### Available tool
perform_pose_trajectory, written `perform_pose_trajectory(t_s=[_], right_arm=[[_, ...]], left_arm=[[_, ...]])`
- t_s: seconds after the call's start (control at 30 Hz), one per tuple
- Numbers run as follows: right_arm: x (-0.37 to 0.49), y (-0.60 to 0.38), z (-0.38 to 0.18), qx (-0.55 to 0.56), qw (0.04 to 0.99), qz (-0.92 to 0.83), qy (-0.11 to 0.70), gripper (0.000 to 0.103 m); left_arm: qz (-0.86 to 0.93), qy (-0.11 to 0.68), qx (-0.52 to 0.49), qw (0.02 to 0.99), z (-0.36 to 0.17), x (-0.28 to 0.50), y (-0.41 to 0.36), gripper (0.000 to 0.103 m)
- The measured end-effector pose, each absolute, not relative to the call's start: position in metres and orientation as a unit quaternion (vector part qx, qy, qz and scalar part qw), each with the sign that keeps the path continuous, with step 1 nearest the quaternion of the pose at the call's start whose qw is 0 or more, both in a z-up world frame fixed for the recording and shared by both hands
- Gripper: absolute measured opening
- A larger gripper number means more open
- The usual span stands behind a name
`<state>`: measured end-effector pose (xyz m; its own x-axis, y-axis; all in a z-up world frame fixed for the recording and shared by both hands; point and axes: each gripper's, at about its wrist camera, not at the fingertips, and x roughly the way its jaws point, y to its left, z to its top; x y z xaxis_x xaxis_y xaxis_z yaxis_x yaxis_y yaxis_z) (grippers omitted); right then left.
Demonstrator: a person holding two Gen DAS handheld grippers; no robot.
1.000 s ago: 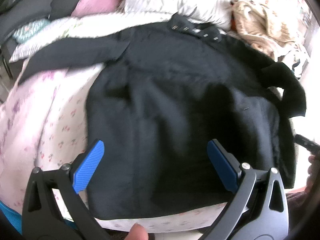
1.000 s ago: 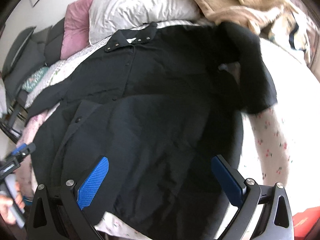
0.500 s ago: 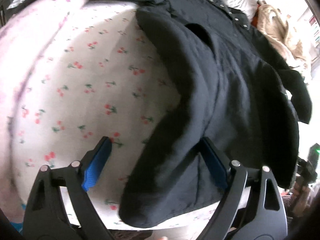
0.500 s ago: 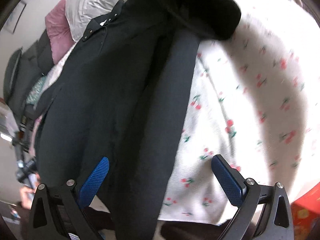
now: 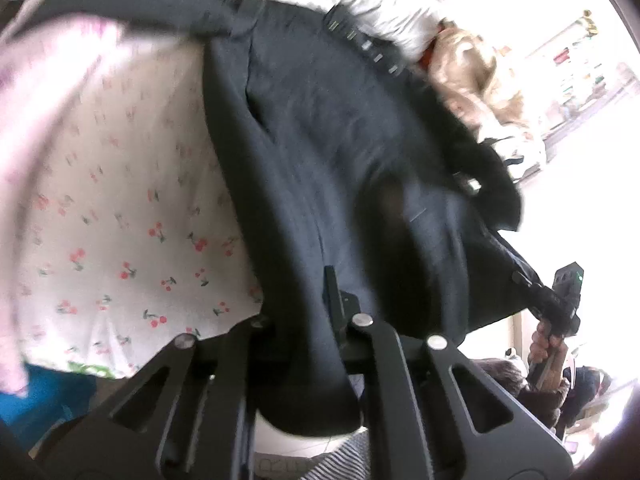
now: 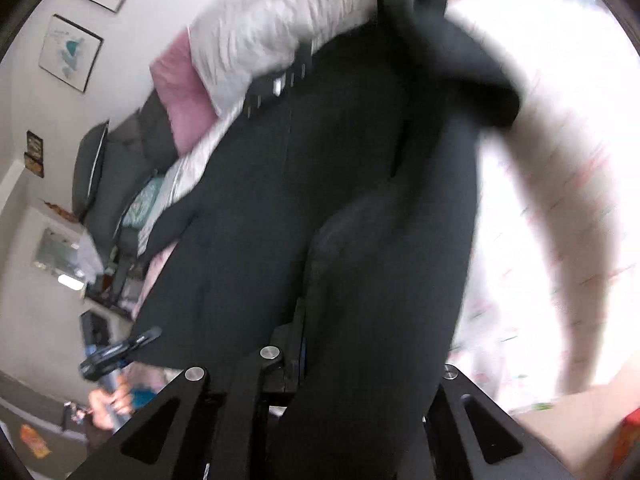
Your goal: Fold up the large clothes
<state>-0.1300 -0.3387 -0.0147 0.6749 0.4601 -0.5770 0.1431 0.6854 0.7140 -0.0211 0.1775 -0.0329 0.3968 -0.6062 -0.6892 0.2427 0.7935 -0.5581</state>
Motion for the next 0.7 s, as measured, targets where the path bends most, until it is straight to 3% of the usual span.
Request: perform_pose_trajectory(t_s=[0.17,0.37,0.47,0.57,0.63,0.67,0.7], right_arm=[[-0.156,-0.369,-0.003,0.334,0.847,0.040,0.412,0.009],[-0.140,-0.364,-0.094,0.292,0.783,-0.017,0.548,0.012],[-0.135,-0.365,-0.133,0.311,0.750,-0.034,0.583,0.019],[-0.137,-0.370,-0.118,0.282,0.775,-0.045,0.564,0.022],[-0.137,-0.367,-0.098,0.249,0.791,-0.065,0.555,0.031],[-0.133,-0.365,-0.083,0.232,0.802,-0.075,0.546,0.034],[-0.142,-0.368,-0.077,0.226,0.809,-0.076,0.537,0.045]], left_arm=[[-0.268,0.497,-0.172,0.808,-0.013,-0.044,0.181,0.009],[-0.193,0.611,-0.069,0.765,-0.105,-0.036,0.164,0.010],[-0.170,0.628,-0.052,0.758,-0.137,-0.029,0.158,0.019],[-0.164,0.604,-0.054,0.778,-0.122,-0.028,0.156,0.033],[-0.164,0.571,-0.051,0.803,-0.101,-0.034,0.162,0.067],[-0.162,0.550,-0.051,0.818,-0.091,-0.034,0.167,0.075],[-0.158,0.538,-0.052,0.827,-0.080,-0.032,0.169,0.084]])
